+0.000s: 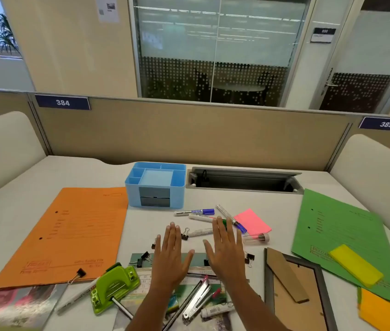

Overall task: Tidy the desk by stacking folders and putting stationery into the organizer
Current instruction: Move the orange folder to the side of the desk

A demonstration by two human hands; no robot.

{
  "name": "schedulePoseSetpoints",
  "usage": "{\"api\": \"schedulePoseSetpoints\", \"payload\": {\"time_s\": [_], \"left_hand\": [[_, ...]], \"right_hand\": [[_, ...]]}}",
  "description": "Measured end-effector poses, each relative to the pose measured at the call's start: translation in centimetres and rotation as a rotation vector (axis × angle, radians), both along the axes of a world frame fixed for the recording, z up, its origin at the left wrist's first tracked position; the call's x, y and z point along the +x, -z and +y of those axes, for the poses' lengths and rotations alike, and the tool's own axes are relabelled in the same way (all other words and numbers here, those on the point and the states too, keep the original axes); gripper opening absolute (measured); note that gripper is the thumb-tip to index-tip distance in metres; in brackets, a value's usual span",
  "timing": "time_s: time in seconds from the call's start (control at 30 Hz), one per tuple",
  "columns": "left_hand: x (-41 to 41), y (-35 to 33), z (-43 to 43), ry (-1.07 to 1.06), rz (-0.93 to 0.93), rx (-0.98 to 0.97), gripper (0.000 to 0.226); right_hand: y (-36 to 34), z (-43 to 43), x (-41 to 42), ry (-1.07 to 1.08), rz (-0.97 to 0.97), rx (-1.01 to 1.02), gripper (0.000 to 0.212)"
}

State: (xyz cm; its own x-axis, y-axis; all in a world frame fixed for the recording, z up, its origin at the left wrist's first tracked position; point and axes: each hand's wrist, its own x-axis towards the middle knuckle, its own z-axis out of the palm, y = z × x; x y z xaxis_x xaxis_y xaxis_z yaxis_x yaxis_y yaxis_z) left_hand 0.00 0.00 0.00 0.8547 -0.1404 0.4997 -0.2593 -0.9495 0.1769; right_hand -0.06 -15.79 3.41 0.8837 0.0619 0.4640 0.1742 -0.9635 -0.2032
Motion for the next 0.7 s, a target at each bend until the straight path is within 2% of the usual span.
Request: {"api": "schedulePoseSetpoints", "payload": {"time_s": [0.17,0.37,0.53,0.7], "left_hand": [[-0.7,0.8,0.3,-0.028,0.127,0.066,0.069],[-1.5,1.0,0.3,0.007,0.46,0.159,0.064],[-1.3,1.4,0.1,-0.032,0.4,0.16,0.073],[-1.4,1.4,-0.1,-0.014,0.46,0.132,0.073]], "right_hand": [[1.8,-0.2,-1.5,0.065,0.15,-0.004,0.061],[1.8,-0.1,-2.0,0.103,0.341,-0.006,0.074],[2.5,-0.3,-1.9,0.088,0.394,0.017,0.078],[1.8,-0.4,-1.7,-0.007,0.492,0.079,0.131]]}}
